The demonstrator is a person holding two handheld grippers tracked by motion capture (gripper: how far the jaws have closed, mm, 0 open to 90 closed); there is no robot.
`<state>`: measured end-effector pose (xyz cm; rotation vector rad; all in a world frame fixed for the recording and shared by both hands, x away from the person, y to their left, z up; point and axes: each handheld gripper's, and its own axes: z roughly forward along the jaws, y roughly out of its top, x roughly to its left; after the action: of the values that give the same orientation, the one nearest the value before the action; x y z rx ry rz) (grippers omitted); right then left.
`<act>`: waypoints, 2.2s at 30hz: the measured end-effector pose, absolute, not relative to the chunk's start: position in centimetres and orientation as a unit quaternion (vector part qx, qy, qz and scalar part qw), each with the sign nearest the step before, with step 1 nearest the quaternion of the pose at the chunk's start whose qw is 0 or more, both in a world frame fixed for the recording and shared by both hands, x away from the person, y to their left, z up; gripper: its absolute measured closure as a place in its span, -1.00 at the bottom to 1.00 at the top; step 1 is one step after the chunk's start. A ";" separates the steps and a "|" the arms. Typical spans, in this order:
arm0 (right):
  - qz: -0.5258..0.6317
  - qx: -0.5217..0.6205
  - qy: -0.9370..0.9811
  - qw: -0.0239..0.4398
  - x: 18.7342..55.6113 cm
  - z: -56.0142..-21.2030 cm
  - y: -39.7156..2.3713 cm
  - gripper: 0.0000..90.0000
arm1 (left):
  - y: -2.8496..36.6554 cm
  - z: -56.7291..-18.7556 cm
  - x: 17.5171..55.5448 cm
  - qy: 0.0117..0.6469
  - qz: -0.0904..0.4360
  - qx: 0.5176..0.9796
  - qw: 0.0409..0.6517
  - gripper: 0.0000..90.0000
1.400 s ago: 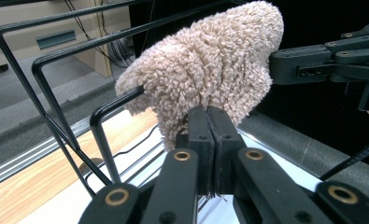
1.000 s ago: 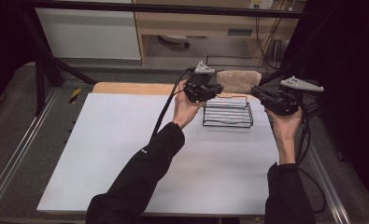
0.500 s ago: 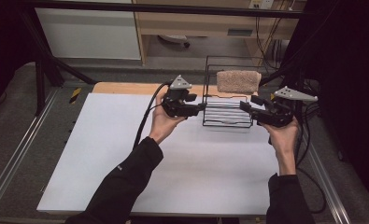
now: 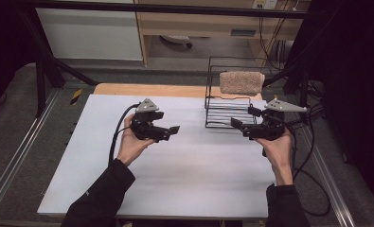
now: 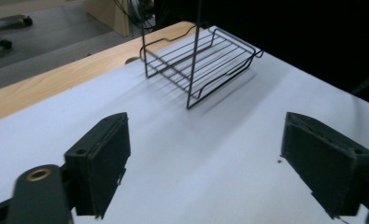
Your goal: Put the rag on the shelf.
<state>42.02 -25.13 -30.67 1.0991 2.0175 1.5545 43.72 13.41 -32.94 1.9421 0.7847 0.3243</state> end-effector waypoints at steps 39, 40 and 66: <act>0.505 0.393 0.760 0.113 38.7 -41.3 -24.9 -0.99 | 26.3 -42.2 36.8 0.390 0.154 0.791 0.445 -0.81; 0.503 0.392 0.762 0.113 38.5 -41.7 -25.1 -0.99 | 26.5 -42.3 36.7 0.391 0.154 0.792 0.443 -0.81; 0.482 0.405 0.770 0.104 36.7 -44.8 -27.5 -0.99 | 28.9 -44.1 35.6 0.402 0.146 0.790 0.439 -0.81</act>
<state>36.70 -27.47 -44.77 1.1941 2.2706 1.4214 35.56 28.88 -44.06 1.9635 0.9996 0.3628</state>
